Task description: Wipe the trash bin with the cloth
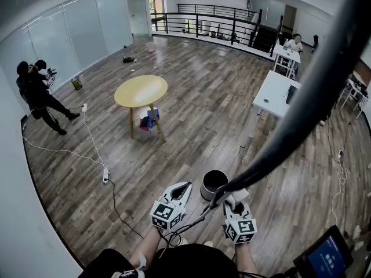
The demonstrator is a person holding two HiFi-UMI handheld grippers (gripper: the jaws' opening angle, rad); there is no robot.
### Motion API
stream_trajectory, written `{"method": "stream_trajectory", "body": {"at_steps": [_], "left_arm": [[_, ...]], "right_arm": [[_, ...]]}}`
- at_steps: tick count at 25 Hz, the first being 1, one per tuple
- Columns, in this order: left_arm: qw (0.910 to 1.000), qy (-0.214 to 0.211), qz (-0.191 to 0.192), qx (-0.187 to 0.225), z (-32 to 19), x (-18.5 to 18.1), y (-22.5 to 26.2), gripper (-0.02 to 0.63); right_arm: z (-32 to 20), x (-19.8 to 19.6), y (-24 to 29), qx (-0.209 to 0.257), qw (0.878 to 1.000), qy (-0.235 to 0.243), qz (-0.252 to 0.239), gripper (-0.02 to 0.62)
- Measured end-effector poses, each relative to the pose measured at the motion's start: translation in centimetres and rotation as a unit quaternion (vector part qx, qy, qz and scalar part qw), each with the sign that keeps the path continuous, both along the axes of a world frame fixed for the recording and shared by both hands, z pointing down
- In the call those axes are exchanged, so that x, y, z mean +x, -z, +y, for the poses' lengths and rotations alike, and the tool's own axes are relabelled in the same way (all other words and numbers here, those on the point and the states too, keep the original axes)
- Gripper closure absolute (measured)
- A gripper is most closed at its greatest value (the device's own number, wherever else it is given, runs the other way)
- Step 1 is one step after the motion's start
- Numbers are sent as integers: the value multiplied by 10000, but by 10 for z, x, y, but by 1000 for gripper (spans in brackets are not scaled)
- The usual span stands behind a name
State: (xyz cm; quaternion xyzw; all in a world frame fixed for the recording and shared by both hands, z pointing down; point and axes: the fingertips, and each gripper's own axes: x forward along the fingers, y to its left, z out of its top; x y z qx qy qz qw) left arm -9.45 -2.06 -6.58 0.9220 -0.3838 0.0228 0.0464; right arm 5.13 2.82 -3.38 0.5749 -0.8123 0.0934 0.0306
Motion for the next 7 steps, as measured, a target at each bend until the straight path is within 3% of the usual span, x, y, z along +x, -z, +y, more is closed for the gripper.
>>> {"method": "stream_trajectory", "body": {"at_steps": [7], "left_arm": [[10000,16,5,16,1,-7,-1,609]], "right_arm": [[1,-8,-1,36,10000,24,12,506]]}}
